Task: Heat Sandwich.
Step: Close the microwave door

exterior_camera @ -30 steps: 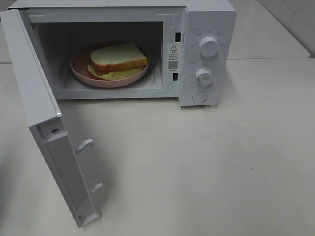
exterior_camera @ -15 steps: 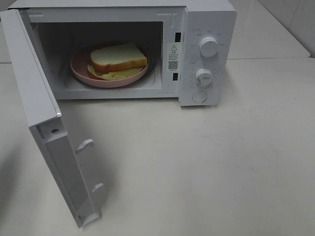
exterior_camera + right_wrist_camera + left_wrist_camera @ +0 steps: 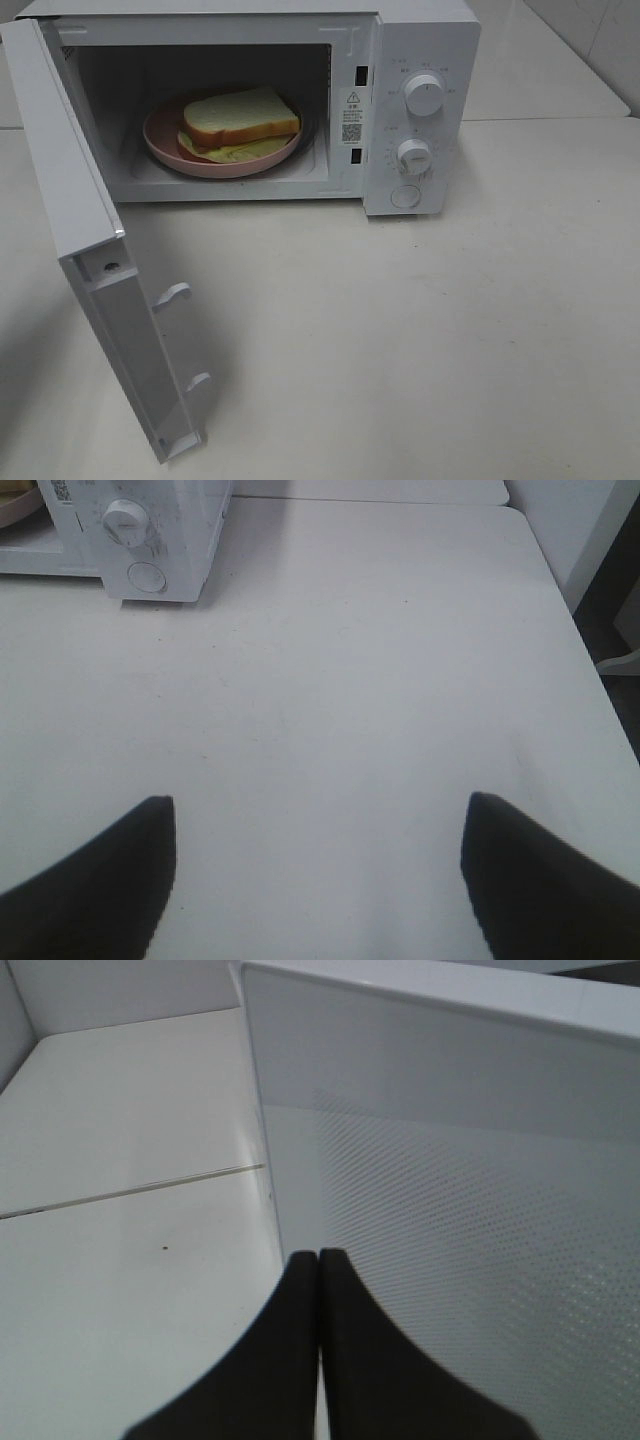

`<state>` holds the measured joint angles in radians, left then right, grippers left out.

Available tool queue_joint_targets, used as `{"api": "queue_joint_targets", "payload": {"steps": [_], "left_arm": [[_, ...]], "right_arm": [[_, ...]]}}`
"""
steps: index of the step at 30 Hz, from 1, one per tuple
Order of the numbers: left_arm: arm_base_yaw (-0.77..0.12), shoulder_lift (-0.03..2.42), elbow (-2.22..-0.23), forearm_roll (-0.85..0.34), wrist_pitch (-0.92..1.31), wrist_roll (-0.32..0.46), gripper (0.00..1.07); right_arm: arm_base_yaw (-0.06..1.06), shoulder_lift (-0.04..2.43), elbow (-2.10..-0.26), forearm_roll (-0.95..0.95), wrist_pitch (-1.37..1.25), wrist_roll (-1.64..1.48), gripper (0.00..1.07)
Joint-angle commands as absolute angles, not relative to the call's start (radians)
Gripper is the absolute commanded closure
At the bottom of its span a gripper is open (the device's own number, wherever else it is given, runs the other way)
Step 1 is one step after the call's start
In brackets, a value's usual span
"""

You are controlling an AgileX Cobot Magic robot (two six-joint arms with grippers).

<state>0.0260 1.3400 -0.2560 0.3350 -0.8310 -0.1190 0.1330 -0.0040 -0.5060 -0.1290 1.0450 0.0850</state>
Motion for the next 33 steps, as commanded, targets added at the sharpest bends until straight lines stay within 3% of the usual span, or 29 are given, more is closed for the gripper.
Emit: {"api": "queue_joint_targets", "payload": {"steps": [1,6,15,20,23,33], "left_arm": [[0.019,1.369,-0.275,0.359,-0.880,-0.142,1.07],[0.000,1.414,-0.287,0.351,-0.908,-0.142,1.07],[-0.138,1.501,-0.338,0.293,-0.917,-0.108,1.07],[-0.209,1.530,-0.384,0.219,-0.914,-0.106,1.07],[-0.270,1.552,-0.419,0.137,-0.911,-0.055,1.07],[-0.412,1.635,-0.528,-0.016,-0.905,0.000,1.07]], "right_arm": [[0.127,-0.030,-0.504,-0.126,1.036,0.075,0.31],[0.127,-0.030,-0.504,-0.126,1.036,0.075,0.31],[0.127,-0.030,-0.504,-0.126,1.036,0.075,0.31],[0.127,-0.030,-0.504,-0.126,1.036,0.075,0.31],[0.127,-0.030,-0.504,-0.126,1.036,0.075,0.31],[0.127,-0.030,-0.504,-0.126,1.036,0.075,0.31]]}}
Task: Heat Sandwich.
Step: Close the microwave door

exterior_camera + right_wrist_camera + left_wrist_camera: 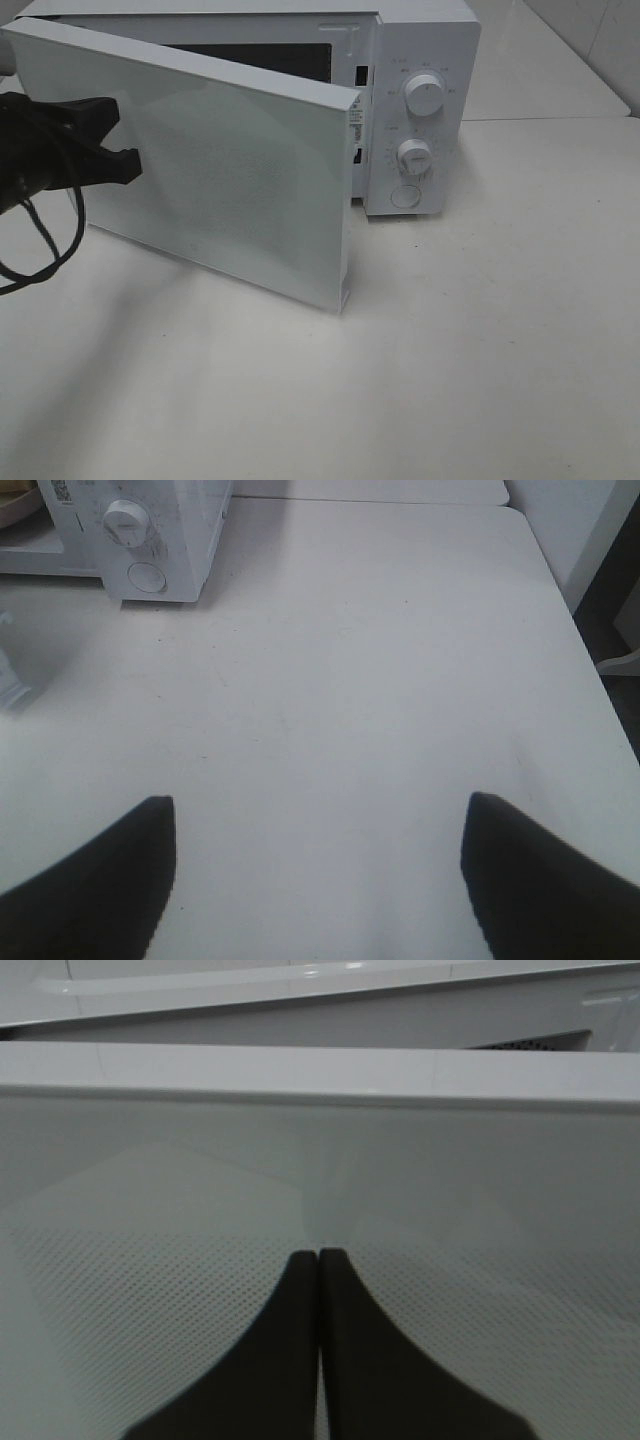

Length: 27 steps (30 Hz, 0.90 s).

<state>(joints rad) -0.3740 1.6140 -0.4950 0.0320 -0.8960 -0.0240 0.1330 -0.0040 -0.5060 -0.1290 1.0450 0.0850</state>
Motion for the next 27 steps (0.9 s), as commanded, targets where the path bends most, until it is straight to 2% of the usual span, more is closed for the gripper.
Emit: {"api": "queue_joint_targets", "payload": {"steps": [1,5,10,14,18,27], "left_arm": [[-0.412,1.635,-0.528,-0.016,-0.905,0.000,1.07],[-0.492,1.705,-0.608,-0.118,-0.890,0.051,1.07],[-0.532,1.739,-0.657,-0.174,-0.880,0.094,1.07],[-0.602,1.799,-0.755,-0.298,-0.854,0.186,1.07],[-0.633,1.839,-0.821,-0.348,-0.850,0.211,1.07],[-0.651,1.915,-0.944,-0.368,-0.781,0.257,1.07]], "right_arm": [[0.127,-0.030,-0.504,-0.126,1.036,0.075,0.31],[0.127,-0.030,-0.504,-0.126,1.036,0.075,0.31],[0.127,-0.030,-0.504,-0.126,1.036,0.075,0.31],[0.127,-0.030,-0.504,-0.126,1.036,0.075,0.31],[0.127,-0.030,-0.504,-0.126,1.036,0.075,0.31],[0.127,-0.030,-0.504,-0.126,1.036,0.075,0.31]]}}
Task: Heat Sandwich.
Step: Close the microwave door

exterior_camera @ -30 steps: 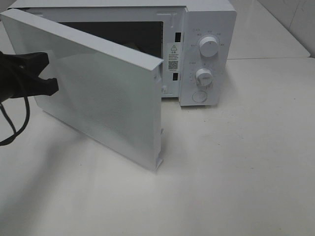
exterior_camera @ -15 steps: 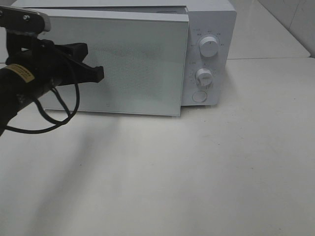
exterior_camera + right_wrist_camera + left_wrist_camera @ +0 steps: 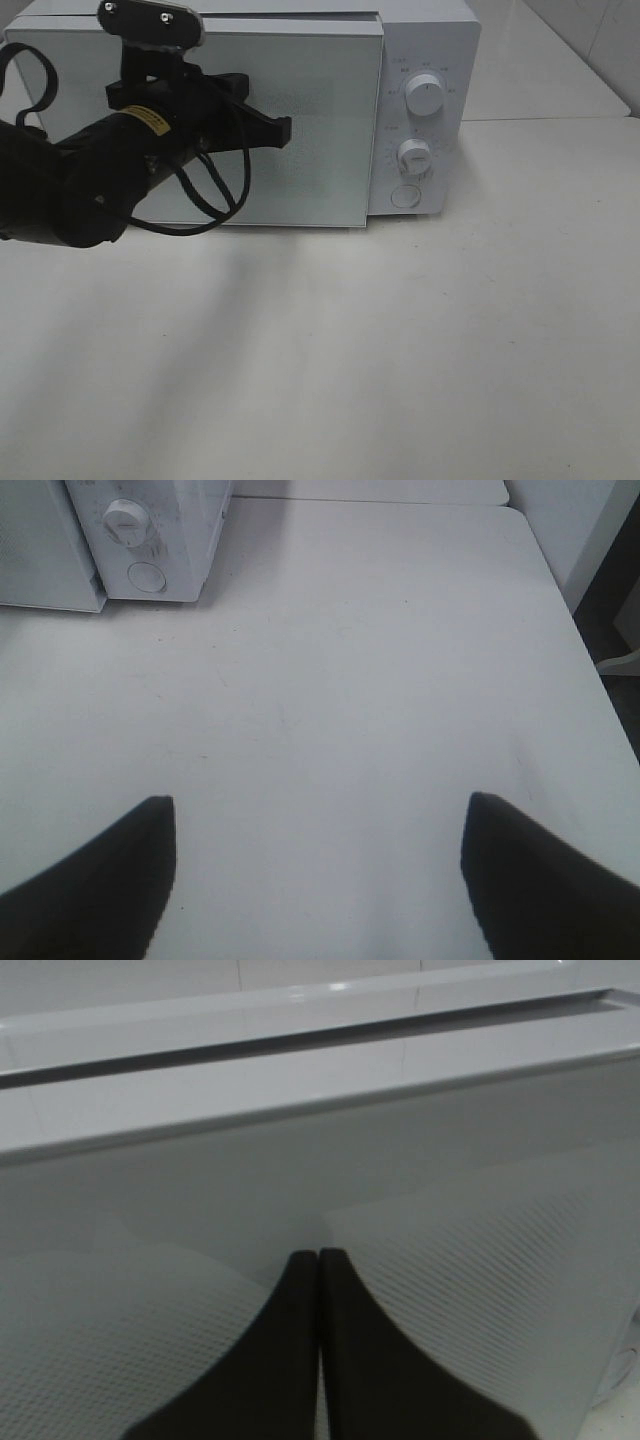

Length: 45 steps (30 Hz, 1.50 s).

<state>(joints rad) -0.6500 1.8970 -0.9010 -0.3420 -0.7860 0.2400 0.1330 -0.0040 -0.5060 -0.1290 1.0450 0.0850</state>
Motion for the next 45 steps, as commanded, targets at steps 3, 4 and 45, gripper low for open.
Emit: {"api": "queue_joint_targets", "payload": {"steps": [3,4,45], "left_arm": [[-0.651,1.931,-0.972,-0.369,-0.771,0.257,1.07],[-0.651,1.937,-0.981,-0.371,-0.764,0.257,1.07],[-0.722,1.966,-1.036,-0.481,-0.734,0.339,1.07]], "right_arm": [[0.127,-0.030,-0.504,-0.126,1.036,0.075,0.31],[0.127,-0.030,-0.504,-0.126,1.036,0.075,0.31],[0.127,-0.030,-0.504,-0.126,1.036,0.075,0.31]]}}
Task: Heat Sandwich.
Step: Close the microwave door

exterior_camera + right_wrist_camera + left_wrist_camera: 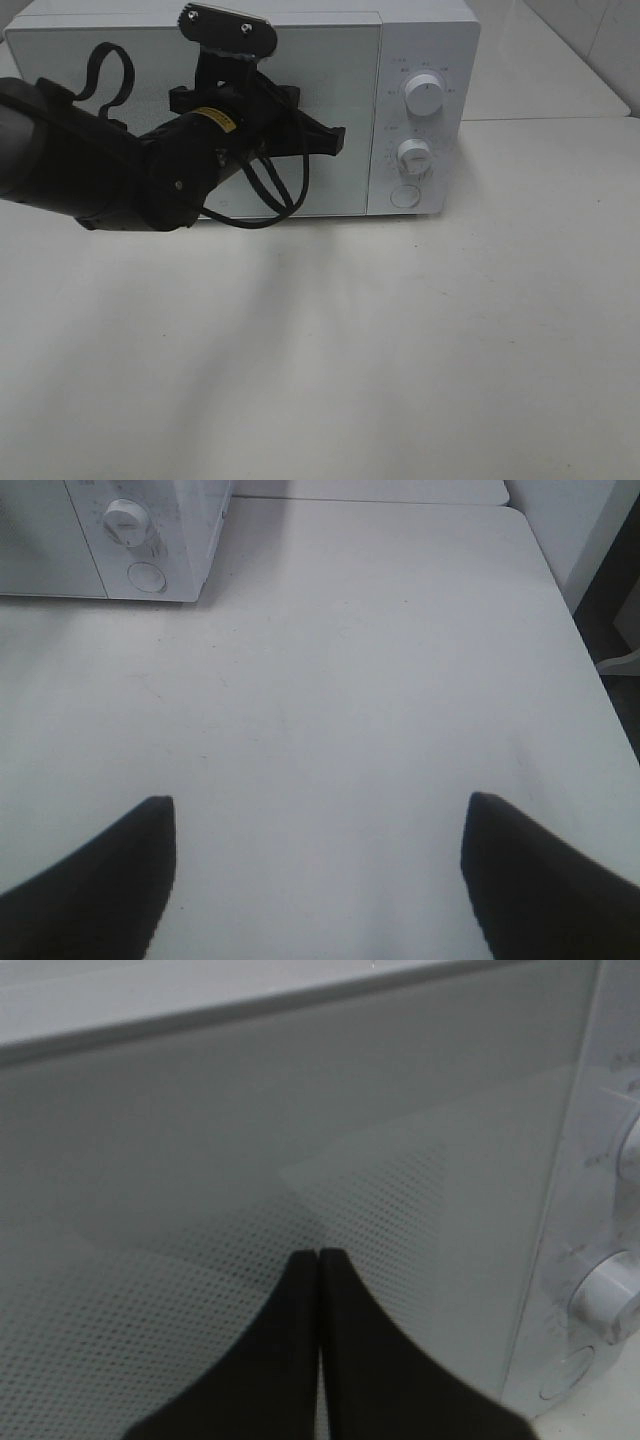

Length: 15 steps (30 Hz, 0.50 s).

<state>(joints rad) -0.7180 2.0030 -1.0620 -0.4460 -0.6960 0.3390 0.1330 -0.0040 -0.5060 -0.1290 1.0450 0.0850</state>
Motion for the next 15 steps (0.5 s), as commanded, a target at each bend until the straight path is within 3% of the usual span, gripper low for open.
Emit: {"api": "queue_joint_targets", "payload": {"steps": [1,9,12,13,14,15], "left_arm": [[-0.727,1.937,-1.003,-0.481,-0.731,0.339,1.07],[-0.744,1.831,-0.888,-0.487,-0.638,0.334,1.06],[-0.744,1.778,-0.851,-0.489,-0.477,0.334,0.65],[-0.744,1.759,-0.843,-0.507,-0.408,0.334,0.29],[-0.744,1.759,-0.843,-0.507,-0.408,0.334,0.29],[-0.744,1.752,-0.842,-0.519,-0.376,0.334,0.14]], "right_arm": [[0.127,-0.030,-0.504,-0.126,1.036,0.075,0.31],[0.127,-0.030,-0.504,-0.126,1.036,0.075,0.31],[0.127,-0.030,-0.504,-0.126,1.036,0.075,0.31],[0.127,-0.030,-0.504,-0.126,1.036,0.075,0.31],[0.127,-0.030,-0.504,-0.126,1.036,0.075,0.31],[0.127,-0.030,-0.504,-0.126,1.036,0.075,0.31]]}}
